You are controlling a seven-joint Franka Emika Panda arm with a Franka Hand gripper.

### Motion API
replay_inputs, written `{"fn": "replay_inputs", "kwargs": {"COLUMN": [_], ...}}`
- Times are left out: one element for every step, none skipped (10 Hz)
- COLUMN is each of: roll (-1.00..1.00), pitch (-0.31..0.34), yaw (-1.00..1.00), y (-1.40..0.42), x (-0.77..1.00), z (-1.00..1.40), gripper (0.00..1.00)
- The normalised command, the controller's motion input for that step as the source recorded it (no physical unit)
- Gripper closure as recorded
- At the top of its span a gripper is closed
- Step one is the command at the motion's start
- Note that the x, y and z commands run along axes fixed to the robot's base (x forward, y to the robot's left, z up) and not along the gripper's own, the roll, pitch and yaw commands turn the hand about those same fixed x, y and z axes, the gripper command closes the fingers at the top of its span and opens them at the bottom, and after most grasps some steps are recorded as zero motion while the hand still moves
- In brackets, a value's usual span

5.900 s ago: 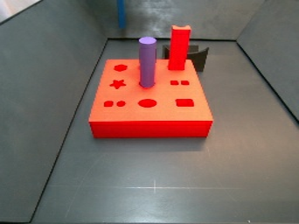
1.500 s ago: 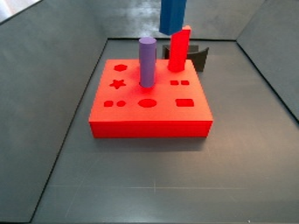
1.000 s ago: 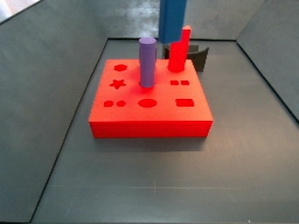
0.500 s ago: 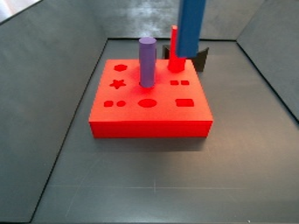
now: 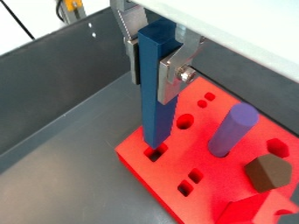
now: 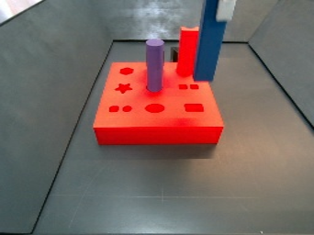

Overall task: Pick up the rectangle object. Move up. Move to above the board. Insert the rectangle object.
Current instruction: Insert the rectangle object.

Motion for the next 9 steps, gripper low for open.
{"fn": "replay_inputs", "kwargs": {"roll": [0.0, 0.0, 0.0, 0.0, 0.0, 0.0, 0.01, 0.04, 0.07], "pitch": [0.001, 0.0, 0.0, 0.0, 0.0, 0.0, 0.0, 0.014, 0.011], "yaw": [0.0, 0.0, 0.0, 0.0, -0.01, -0.1, -0.1, -0.03, 0.0], "y": [-0.01, 0.0, 0.0, 0.0, -0.01, -0.05, -0.01, 0.0, 0.0], "x": [0.0, -0.03, 0.0, 0.0, 0.0, 0.0, 0.0, 0.01, 0.0], "z": [-0.43, -0.47, -0.43, -0.33, -0.25, -0.21, -0.21, -0.25, -0.29], "gripper": [1.0, 1.0, 1.0, 1.0, 1.0, 1.0, 1.0, 1.0, 1.0]}}
